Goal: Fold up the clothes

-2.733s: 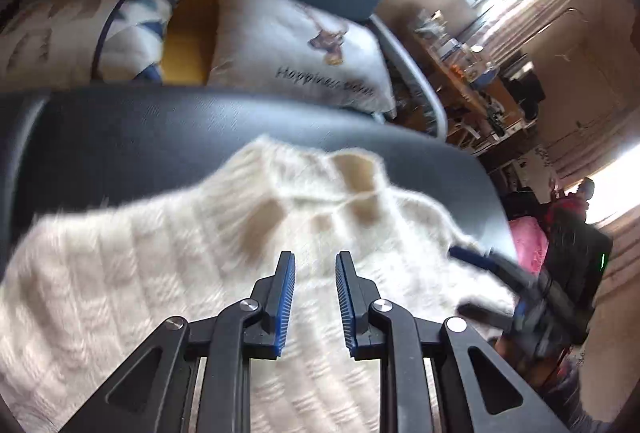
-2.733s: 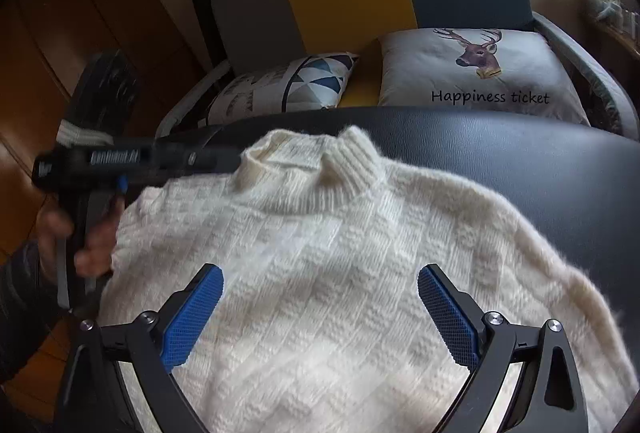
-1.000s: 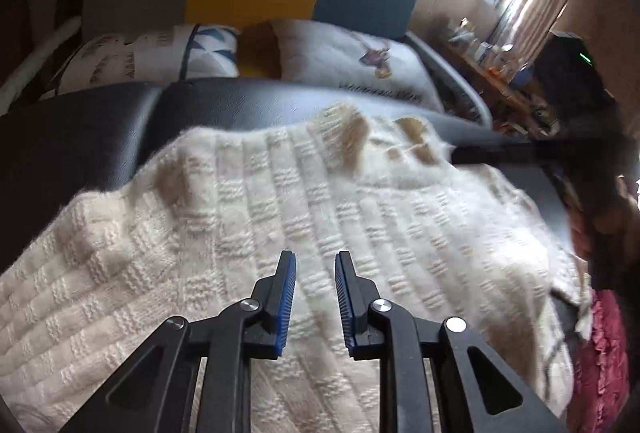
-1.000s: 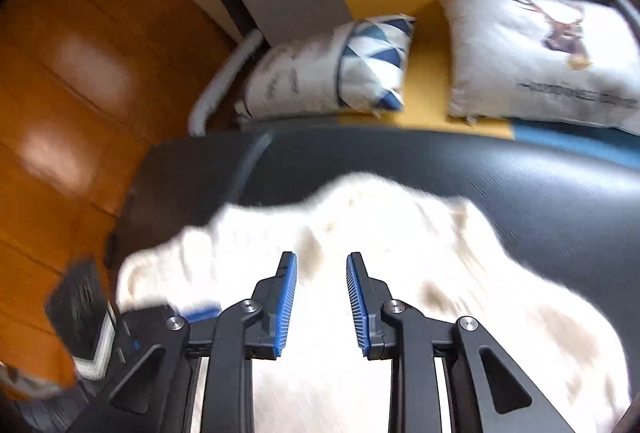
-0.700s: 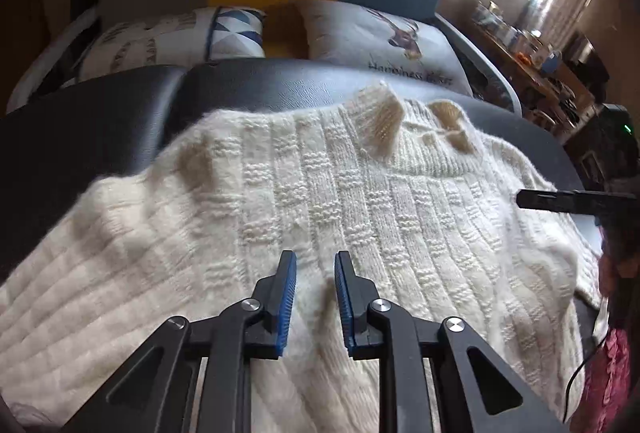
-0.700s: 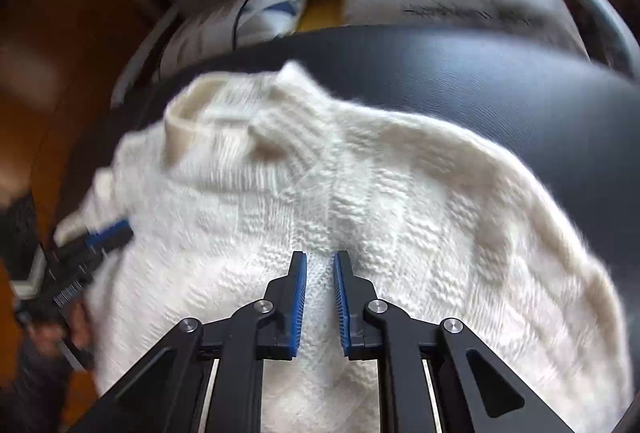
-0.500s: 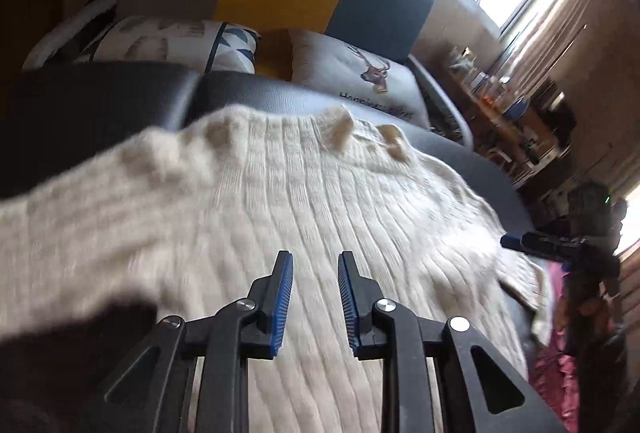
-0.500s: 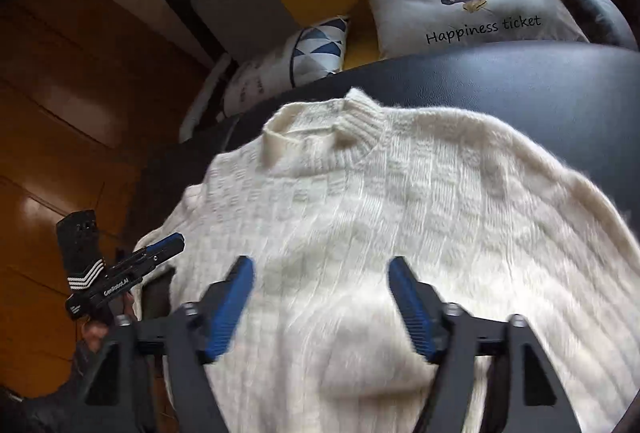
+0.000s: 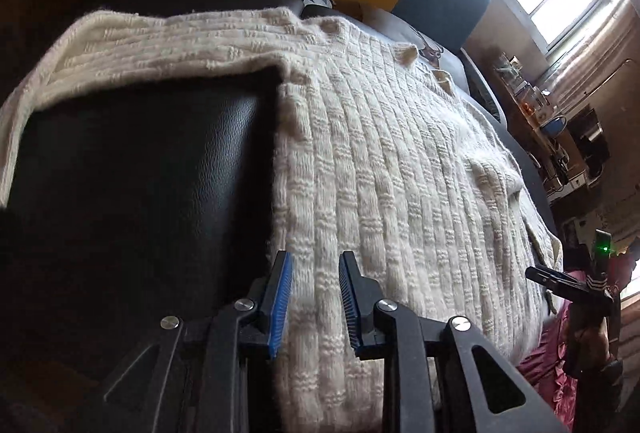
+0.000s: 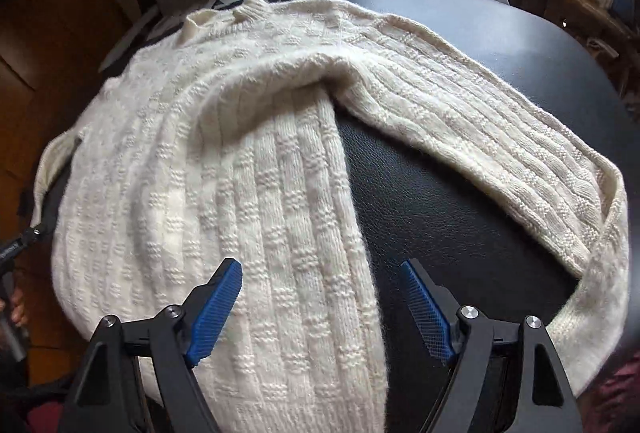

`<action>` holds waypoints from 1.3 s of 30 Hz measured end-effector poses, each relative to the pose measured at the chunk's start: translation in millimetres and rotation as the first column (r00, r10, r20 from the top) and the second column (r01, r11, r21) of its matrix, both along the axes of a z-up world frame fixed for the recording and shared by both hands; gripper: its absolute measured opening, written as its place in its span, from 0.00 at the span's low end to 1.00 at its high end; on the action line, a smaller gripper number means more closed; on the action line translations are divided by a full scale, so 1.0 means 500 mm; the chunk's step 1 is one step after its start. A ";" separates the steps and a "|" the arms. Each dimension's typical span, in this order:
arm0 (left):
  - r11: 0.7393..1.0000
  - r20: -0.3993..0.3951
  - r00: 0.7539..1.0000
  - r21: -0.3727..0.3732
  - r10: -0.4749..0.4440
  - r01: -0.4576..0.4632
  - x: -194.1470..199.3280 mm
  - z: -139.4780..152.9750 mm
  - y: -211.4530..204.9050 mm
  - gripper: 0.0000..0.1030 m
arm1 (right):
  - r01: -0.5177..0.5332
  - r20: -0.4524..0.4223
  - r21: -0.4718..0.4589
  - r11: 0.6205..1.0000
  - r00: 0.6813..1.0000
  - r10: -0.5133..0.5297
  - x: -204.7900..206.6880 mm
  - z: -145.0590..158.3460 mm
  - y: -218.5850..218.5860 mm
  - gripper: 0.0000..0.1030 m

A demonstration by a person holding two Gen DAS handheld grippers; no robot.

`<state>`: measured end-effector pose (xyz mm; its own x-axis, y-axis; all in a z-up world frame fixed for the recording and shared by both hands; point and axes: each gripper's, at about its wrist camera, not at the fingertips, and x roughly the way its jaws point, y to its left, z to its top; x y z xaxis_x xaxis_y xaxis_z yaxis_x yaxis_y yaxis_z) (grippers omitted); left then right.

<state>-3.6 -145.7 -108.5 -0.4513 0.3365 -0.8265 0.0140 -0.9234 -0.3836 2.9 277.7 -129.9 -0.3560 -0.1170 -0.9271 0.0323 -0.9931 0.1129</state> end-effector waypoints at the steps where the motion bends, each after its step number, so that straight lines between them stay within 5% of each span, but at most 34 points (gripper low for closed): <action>1: 1.000 -0.002 1.000 -0.018 -0.003 0.003 0.006 0.000 0.000 0.25 | -0.009 0.010 0.021 1.000 1.000 0.009 0.002 -0.010 -0.003 0.70; 6: 0.999 0.000 0.999 -0.028 -0.040 0.040 0.018 -0.002 0.005 0.28 | -0.027 -0.012 0.045 0.999 1.000 0.028 0.008 -0.015 -0.012 0.51; 8: 0.998 -0.009 0.998 -0.030 -0.058 0.058 0.021 -0.003 0.013 0.31 | -0.038 -0.014 0.050 0.998 0.999 0.038 0.008 -0.015 -0.014 0.49; 11: 0.991 -0.013 0.999 -0.135 -0.030 0.028 0.019 -0.010 0.025 0.31 | -0.032 -0.004 0.022 0.999 0.999 0.032 0.003 -0.020 -0.004 0.51; 13: 0.991 -0.016 1.000 -0.134 -0.021 0.019 0.019 -0.013 0.026 0.32 | -0.034 0.002 -0.043 0.999 0.999 0.034 0.001 -0.023 0.007 0.63; 16: 0.991 -0.020 1.000 -0.134 -0.008 0.005 0.019 -0.018 0.027 0.30 | -0.095 0.008 -0.055 0.994 0.995 0.096 -0.001 -0.033 -0.010 0.95; 17: 0.991 -0.024 1.000 -0.132 -0.014 0.011 0.017 -0.017 0.028 0.26 | -0.119 0.013 -0.020 0.993 0.993 0.119 -0.001 -0.038 -0.024 1.00; 18: 0.991 -0.029 0.999 -0.130 -0.021 0.017 0.015 -0.015 0.030 0.11 | -0.141 0.019 0.020 0.990 0.990 0.141 -0.001 -0.043 -0.038 1.00; 20: 0.991 -0.038 0.999 -0.133 -0.035 0.030 0.008 -0.006 0.039 0.05 | -0.152 0.023 0.062 0.986 0.988 0.151 -0.002 -0.045 -0.048 1.00; 23: 0.979 -0.080 0.995 -0.196 -0.065 0.048 -0.011 0.020 0.059 0.04 | -0.095 0.007 0.047 0.994 0.995 0.095 -0.002 -0.032 -0.025 0.72; 25: 0.975 -0.094 0.994 -0.219 -0.062 0.040 -0.033 0.035 0.057 0.04 | -0.079 -0.005 0.009 0.997 0.997 0.079 0.008 -0.013 -0.014 0.21; 29: 0.945 -0.068 0.997 -0.327 -0.042 0.018 -0.068 0.028 0.045 0.04 | -0.091 -0.057 -0.012 0.996 0.994 0.091 0.064 0.029 -0.040 0.19; 32: 0.932 -0.012 0.999 -0.362 -0.035 0.029 -0.078 -0.011 0.037 0.05 | -0.086 -0.015 0.014 0.996 0.996 0.086 0.102 -0.019 -0.087 0.22; 36: 0.947 -0.077 0.997 -0.321 -0.002 -0.023 -0.051 0.046 0.028 0.08 | 0.012 -0.030 -0.173 0.985 0.999 -0.018 0.120 -0.024 -0.054 0.49; 39: 0.965 -0.149 0.989 -0.258 0.013 -0.052 -0.026 0.096 0.030 0.08 | 0.036 -0.102 -0.137 0.990 0.994 -0.050 0.128 0.007 -0.038 0.52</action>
